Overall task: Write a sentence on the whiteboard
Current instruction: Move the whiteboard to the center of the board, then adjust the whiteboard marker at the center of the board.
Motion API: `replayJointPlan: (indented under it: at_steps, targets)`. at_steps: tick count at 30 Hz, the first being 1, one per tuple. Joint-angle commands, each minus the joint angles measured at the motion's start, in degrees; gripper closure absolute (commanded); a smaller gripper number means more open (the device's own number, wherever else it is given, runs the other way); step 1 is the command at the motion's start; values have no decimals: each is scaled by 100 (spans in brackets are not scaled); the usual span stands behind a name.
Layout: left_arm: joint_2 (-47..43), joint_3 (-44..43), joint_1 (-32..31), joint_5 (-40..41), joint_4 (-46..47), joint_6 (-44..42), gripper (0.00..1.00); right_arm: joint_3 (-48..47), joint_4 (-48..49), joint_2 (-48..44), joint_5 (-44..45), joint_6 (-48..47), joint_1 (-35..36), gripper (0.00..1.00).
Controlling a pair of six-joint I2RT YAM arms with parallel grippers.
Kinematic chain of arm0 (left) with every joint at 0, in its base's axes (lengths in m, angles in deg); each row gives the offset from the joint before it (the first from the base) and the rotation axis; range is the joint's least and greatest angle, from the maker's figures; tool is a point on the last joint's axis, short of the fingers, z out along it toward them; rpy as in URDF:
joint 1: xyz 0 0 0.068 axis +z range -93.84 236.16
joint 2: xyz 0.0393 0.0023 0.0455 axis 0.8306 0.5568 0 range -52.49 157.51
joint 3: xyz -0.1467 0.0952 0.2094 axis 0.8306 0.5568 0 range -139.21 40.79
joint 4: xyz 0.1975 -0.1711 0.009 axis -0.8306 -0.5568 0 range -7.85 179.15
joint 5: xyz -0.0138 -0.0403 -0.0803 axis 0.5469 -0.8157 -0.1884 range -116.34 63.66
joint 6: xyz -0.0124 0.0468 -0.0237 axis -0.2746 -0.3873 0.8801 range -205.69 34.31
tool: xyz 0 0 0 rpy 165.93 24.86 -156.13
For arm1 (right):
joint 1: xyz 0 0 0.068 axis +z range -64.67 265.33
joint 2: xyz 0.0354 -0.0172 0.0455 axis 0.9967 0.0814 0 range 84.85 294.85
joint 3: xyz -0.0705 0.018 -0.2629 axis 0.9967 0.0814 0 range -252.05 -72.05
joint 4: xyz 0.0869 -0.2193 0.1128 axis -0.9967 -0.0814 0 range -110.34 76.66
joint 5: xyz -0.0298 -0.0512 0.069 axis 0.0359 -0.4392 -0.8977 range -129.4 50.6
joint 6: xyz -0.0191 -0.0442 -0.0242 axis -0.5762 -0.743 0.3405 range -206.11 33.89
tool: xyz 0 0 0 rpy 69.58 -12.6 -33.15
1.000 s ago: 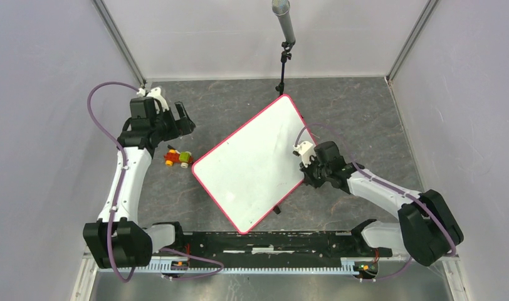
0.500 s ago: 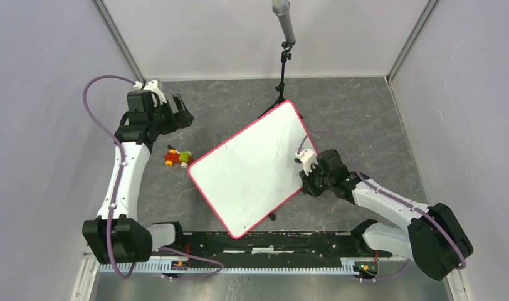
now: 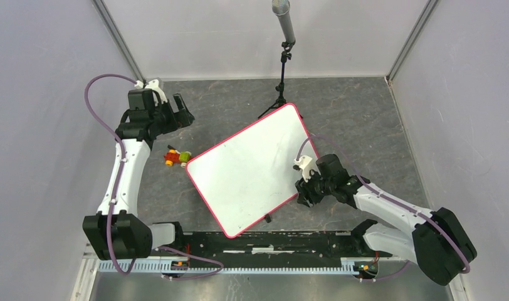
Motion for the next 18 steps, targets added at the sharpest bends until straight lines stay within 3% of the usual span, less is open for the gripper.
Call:
replayJointPlan:
  at_steps: [1, 11, 18]
  targets:
    - [155, -411, -16, -133, -246, -300, 0, -4, -607, -241, -438, 89, 101, 38]
    - [911, -1479, 179, -117, -1952, -2842, 0, -1036, -1339, -621, -1402, -375, 96, 7]
    - [1269, -1443, 1369, -973, -2821, -4137, 0, -2163, -2097, -897, -1510, -1601, 13, 2]
